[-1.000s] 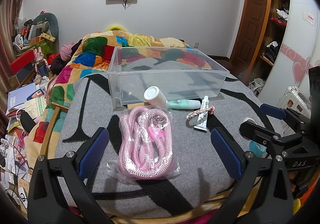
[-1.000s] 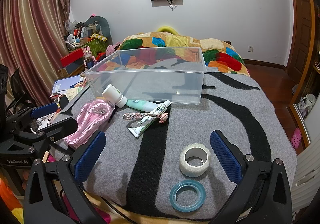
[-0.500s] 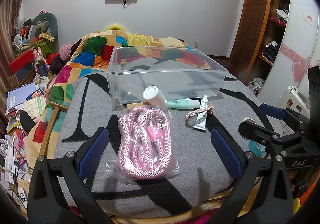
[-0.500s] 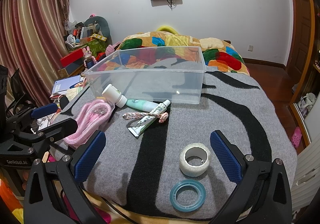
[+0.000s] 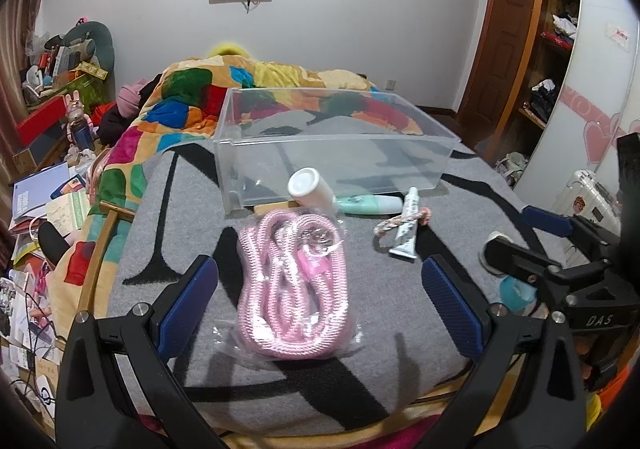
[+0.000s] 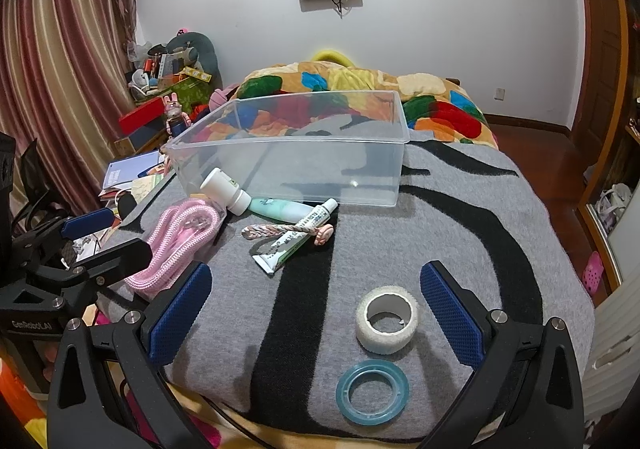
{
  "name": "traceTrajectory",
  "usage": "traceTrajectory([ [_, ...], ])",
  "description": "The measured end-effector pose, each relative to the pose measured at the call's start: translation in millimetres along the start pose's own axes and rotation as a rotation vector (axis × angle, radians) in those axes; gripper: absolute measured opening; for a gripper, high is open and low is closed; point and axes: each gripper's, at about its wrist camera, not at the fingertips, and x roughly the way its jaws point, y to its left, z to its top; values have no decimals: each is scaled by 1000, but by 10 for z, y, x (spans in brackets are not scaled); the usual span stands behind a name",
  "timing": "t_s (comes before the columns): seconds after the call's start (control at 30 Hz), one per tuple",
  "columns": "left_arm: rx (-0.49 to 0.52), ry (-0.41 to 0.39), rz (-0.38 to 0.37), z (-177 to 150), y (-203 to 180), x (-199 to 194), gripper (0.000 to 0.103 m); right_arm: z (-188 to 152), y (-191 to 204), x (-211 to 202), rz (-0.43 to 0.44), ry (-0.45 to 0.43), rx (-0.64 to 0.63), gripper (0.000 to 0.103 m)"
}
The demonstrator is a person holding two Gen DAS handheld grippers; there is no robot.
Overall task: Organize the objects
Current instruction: 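Carry the bagged pink rope with the left tool while the right carries white tape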
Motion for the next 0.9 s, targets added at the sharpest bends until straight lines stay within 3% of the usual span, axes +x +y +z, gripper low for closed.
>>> traceTrajectory([
  [0.33, -40, 172, -13, -81, 177, 409, 103, -128, -302, 146, -40, 79, 57, 99],
  [0.43, -40, 210, 4, -133, 156, 553, 103, -180, -435, 231, -41, 115, 85, 87],
  [0.63, 1, 176, 49, -128, 61, 624, 101, -226, -522, 312, -32, 147, 105, 53],
  [0.7, 24, 156, 74, -121, 29, 630, 83, -227, -505, 302, -32, 143, 96, 41],
  [0.73, 39, 149, 76, -112, 24, 641, 79, -226, -499, 295, -29, 140, 94, 40],
  [0.77, 42, 144, 65, -101, 29, 636, 68, -222, -490, 289, -29, 135, 92, 36],
  [0.9, 53, 135, 56, -95, 58, 574, 60, -185, -447, 266, -17, 116, 86, 36],
])
